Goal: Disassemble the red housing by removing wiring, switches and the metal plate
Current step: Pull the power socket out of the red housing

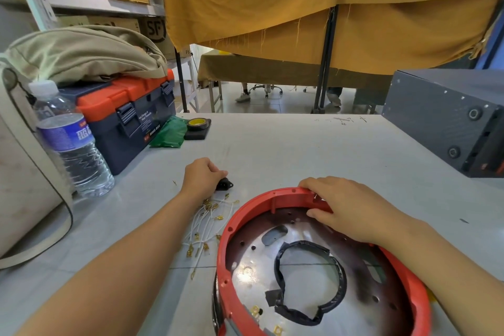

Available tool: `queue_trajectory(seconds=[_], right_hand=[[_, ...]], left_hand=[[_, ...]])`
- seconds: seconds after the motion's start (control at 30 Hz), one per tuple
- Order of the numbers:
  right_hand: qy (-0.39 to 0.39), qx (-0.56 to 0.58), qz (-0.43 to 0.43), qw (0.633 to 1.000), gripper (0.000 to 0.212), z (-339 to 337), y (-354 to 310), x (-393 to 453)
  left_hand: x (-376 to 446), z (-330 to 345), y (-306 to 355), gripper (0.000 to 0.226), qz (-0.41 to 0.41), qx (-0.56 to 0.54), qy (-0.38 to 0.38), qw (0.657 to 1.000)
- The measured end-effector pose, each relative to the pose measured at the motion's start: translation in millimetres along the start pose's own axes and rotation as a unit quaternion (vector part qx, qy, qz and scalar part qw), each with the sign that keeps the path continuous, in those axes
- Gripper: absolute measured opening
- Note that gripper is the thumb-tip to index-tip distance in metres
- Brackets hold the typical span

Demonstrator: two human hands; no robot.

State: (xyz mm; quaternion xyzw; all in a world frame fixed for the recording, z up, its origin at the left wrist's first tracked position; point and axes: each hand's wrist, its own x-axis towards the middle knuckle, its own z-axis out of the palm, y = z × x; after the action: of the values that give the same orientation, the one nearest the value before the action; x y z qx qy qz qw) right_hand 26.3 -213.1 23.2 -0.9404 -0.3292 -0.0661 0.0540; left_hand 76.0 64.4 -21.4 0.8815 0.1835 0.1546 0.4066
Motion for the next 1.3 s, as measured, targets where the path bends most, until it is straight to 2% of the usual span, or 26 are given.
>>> queue_trajectory(seconds=[0.2,0.37,0.83,1.0,1.17,1.3], right_hand=[[0.001,-0.004,0.000,1.000,0.039,-1,0,-1],[0.000,0.001,0.000,1.000,0.039,-1,1,0],[-0.013,0.015,0.010,1.000,0.036,-2,1,1],[-0.015,0.028,0.018,0.999,0.033,-3,0,0],[-0.014,0.024,0.049,0.998,0.026,-3,0,-2],[-0.012,0.022,0.065,0.998,0.026,-3,-2,-4]], left_hand=[[-3,-8,-4,0.016,0.117,0.067,0.005,0.991],[-8,-18,-2,0.018,0.205,0.185,-0.081,0.958],[-5,-15,-5,0.023,0.157,0.121,-0.045,0.979],[-22,-23,8,0.022,0.196,0.137,-0.041,0.970],[-59,-36,37,0.011,0.198,0.066,-0.123,0.970],[-87,-49,51,0.009,0.157,-0.029,-0.214,0.964]])
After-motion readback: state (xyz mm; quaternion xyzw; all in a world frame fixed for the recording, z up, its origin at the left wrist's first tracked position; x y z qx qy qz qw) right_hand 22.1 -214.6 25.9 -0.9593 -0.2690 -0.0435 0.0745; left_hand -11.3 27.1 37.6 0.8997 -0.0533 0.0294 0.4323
